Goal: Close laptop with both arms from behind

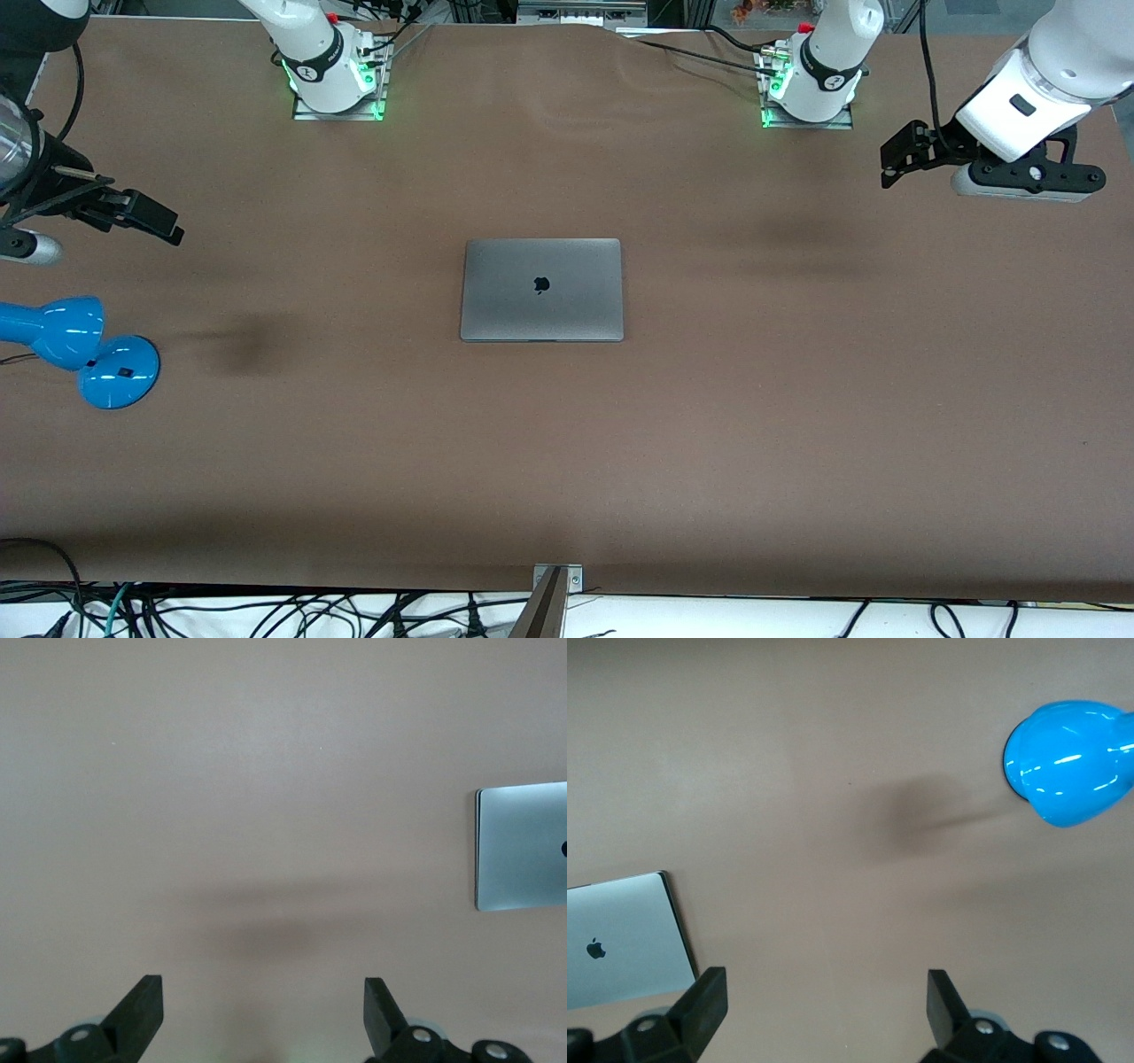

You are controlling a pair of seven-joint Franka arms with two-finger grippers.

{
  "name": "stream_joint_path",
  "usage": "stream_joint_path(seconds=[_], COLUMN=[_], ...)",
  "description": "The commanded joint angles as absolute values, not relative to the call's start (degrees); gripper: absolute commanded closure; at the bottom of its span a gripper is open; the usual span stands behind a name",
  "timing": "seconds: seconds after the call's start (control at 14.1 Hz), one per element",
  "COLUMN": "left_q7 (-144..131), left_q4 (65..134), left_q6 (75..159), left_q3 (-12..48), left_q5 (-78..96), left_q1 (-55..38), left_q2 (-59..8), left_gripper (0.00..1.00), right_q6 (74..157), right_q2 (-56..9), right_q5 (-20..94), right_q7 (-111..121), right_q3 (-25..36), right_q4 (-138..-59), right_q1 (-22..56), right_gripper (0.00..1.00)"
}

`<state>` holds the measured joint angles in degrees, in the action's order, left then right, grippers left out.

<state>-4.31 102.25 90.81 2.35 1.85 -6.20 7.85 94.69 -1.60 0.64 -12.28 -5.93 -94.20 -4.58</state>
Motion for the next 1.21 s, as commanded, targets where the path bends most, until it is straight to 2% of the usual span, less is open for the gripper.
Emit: stream_joint_path(seconds=[0.0, 0.28, 0.64, 1.14], left_q7=[-2.9, -3.6, -4.0, -8.0], left_q4=[102.8, 100.6, 88.2, 86.3], left_q6=[91.0, 90.8, 87.4, 87.0], left_q3=[1.2, 0.4, -0.3, 0.0], left_q5=[1.9, 0.1, -3.8, -4.0], left_q1=[-8.3, -9.2, -11.3, -12.3], left_q2=[8.4, 6.5, -0.6, -1.6], left_gripper=[0.00, 0.00, 0.00, 0.00], right_q6=[95.9, 96.0, 95.9, 95.9], right_q2=[0.7, 1.1, 1.1, 1.1], right_q5=[1.1, 1.0, 1.0, 1.0], right_q7=[-11.2, -11.2, -11.1, -11.2], right_q3=[-6.1, -6.2, -6.5, -6.5], right_q4=[-96.2, -96.1, -96.2, -96.2], right_q1=[-5.0, -5.0, -4.9, -4.9], right_gripper=[0.00, 0.00, 0.00, 0.00])
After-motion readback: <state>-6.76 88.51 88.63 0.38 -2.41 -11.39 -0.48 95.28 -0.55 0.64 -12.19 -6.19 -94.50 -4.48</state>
